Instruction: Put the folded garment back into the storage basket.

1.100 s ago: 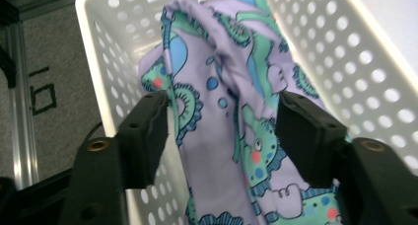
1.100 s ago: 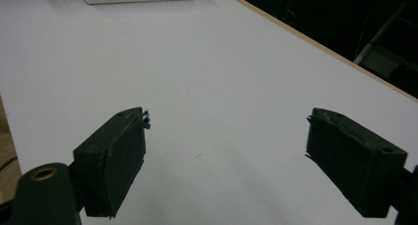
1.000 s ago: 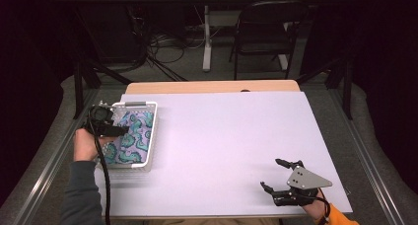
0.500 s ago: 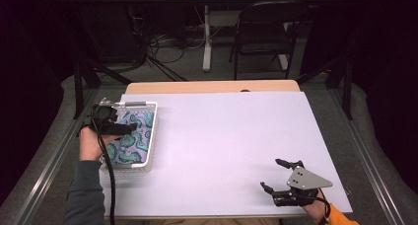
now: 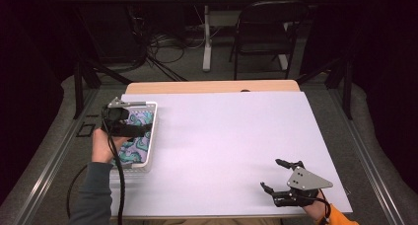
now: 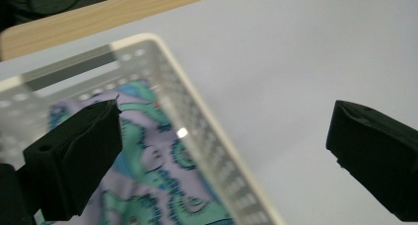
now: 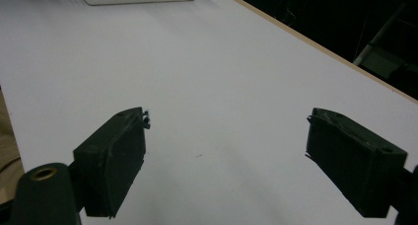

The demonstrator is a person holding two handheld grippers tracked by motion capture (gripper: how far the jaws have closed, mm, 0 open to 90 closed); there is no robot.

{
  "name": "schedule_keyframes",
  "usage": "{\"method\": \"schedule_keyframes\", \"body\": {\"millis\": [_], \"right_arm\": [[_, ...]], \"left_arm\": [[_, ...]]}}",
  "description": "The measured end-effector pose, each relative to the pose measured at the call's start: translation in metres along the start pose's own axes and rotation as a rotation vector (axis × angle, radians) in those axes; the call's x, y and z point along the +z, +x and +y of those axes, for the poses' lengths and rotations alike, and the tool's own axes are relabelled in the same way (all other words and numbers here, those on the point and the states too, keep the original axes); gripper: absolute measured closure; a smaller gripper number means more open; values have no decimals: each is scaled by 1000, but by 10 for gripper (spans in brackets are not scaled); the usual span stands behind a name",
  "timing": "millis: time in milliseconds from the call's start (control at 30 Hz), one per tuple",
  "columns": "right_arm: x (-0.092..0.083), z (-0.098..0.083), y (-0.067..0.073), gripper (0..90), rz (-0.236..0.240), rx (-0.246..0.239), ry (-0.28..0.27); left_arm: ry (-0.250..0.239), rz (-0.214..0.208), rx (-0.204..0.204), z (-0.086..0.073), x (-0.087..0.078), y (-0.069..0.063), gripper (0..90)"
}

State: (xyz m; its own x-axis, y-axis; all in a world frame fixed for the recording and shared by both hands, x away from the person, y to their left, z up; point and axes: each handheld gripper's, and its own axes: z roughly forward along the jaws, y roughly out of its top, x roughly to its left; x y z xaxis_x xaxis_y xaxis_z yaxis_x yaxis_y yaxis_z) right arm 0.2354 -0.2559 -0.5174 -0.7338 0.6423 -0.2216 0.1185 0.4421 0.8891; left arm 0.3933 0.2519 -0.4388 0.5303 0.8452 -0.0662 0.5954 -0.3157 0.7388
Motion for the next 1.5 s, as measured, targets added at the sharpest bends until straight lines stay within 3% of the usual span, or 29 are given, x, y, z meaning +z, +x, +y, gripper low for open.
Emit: {"method": "schedule_keyframes", "body": {"millis": [467, 667, 933, 1200, 1400, 1500], "right_arm": [[0, 0, 0, 146, 4, -1, -3], [-1, 0, 0, 146, 3, -2, -7], [-1, 0, 0, 146, 3, -2, -6], [-1, 0, 0, 146, 5, 0, -5], [0, 0, 0, 146, 5, 0, -4], [0, 0, 0, 146, 4, 0, -4]], "left_arm": [[-67, -12, 68, -3, 6, -40, 0], [-109, -76, 45, -12, 11, -56, 0], [-146, -85, 95, -24, 12, -81, 0], [-153, -90, 141, -34, 12, -102, 0], [-146, -126, 163, -43, 12, -115, 0], [-148, -109, 187, -48, 13, -120, 0]]}}
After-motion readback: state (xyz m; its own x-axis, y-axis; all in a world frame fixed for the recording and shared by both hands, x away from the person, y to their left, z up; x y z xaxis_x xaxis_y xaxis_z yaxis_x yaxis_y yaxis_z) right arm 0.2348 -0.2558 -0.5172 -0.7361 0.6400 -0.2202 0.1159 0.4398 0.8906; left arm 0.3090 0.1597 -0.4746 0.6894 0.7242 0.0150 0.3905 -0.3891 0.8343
